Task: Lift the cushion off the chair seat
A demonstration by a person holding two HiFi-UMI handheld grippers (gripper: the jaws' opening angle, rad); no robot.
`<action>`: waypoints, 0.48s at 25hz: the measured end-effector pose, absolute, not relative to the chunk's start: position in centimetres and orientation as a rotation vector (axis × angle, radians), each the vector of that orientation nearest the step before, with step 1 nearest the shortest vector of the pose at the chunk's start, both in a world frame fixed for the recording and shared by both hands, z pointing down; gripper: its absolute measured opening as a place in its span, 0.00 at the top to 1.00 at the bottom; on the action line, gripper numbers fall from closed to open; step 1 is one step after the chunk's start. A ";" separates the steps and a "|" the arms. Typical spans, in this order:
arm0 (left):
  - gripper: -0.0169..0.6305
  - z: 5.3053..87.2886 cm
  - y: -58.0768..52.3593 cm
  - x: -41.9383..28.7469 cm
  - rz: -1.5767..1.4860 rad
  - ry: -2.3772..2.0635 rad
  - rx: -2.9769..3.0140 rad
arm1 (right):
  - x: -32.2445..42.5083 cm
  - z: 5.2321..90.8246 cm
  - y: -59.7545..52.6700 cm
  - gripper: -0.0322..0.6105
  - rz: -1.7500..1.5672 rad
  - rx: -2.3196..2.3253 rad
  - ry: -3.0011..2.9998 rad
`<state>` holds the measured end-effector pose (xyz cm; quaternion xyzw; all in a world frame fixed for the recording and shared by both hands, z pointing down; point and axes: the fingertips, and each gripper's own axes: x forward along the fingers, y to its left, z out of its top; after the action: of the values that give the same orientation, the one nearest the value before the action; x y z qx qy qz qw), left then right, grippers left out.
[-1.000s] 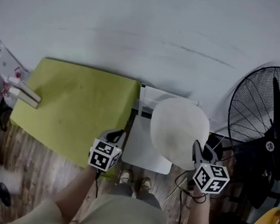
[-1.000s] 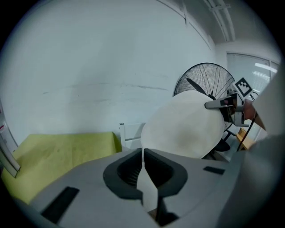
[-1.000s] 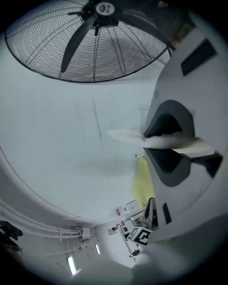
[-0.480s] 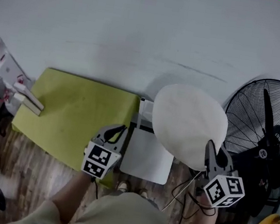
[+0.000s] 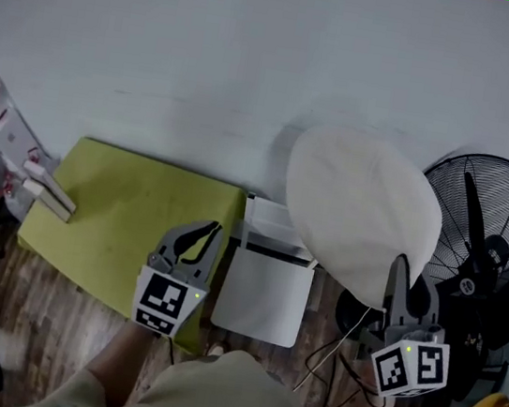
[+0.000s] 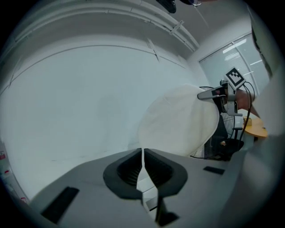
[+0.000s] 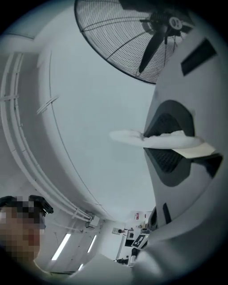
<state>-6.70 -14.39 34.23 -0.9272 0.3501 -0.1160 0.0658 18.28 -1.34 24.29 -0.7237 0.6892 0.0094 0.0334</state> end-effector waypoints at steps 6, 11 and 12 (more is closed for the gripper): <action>0.92 30.8 -13.2 -6.9 -0.256 1.035 -2.765 | 18.0 21.4 0.5 0.86 0.144 -2.244 2.067; 0.92 27.9 -11.9 -7.1 -0.149 1.015 -2.761 | 17.7 20.3 1.8 0.86 0.190 -2.227 2.008; 0.92 27.5 -11.7 -7.1 -0.144 1.010 -2.758 | 17.7 20.1 2.0 0.86 0.200 -2.220 1.997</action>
<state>-7.13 -11.70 27.53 -0.9332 0.3416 -0.0488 0.1006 17.66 1.96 20.06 -0.7397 0.6655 0.0666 0.0743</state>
